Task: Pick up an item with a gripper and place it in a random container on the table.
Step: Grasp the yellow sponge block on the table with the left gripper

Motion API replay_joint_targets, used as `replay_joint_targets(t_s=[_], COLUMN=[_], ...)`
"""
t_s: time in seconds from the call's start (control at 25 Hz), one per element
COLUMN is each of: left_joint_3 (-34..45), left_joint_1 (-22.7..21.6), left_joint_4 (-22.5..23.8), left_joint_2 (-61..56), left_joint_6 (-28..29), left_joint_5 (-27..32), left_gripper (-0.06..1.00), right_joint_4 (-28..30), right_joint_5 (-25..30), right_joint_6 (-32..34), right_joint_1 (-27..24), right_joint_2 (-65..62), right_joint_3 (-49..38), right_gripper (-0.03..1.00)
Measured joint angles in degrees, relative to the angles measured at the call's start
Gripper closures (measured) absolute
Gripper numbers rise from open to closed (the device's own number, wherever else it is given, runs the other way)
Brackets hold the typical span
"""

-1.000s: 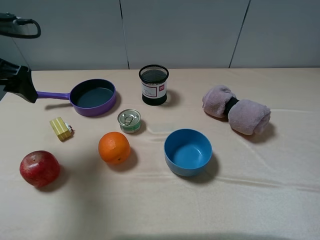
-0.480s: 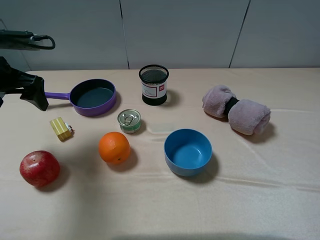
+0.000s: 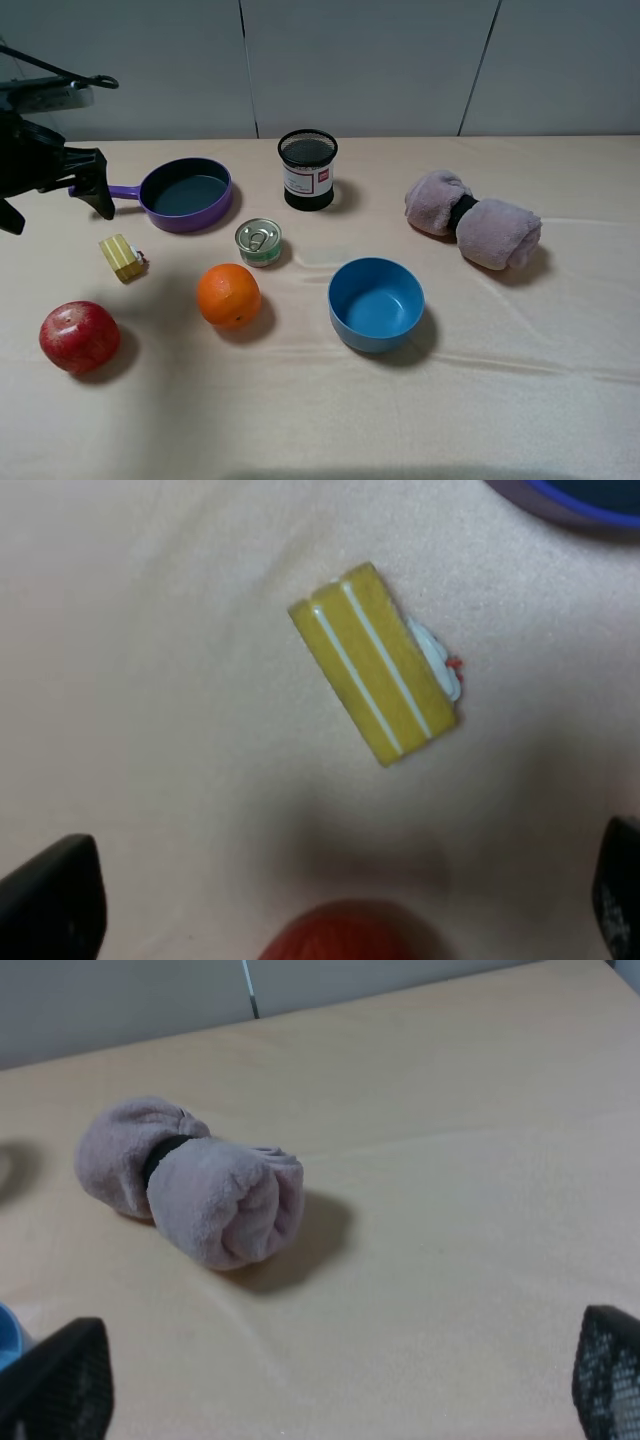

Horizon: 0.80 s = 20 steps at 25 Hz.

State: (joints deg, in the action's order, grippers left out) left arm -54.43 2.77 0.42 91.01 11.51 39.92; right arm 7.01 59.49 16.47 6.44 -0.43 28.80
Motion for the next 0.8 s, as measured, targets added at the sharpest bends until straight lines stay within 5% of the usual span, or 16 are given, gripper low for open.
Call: replay_joint_targets(t_s=[0.8], left_joint_3=[0.0], left_joint_1=[2.4], left_joint_4=[-2.5], left_joint_2=[15.4], left_joint_6=[1.3], left_joint_5=[-11.2], left_gripper=[-0.04], right_joint_4=[0.0], right_joint_5=[0.0], right_joint_6=[0.0], right_joint_1=[0.0], right_joint_2=[0.0], right_joint_3=[0.0], right_gripper=[0.27])
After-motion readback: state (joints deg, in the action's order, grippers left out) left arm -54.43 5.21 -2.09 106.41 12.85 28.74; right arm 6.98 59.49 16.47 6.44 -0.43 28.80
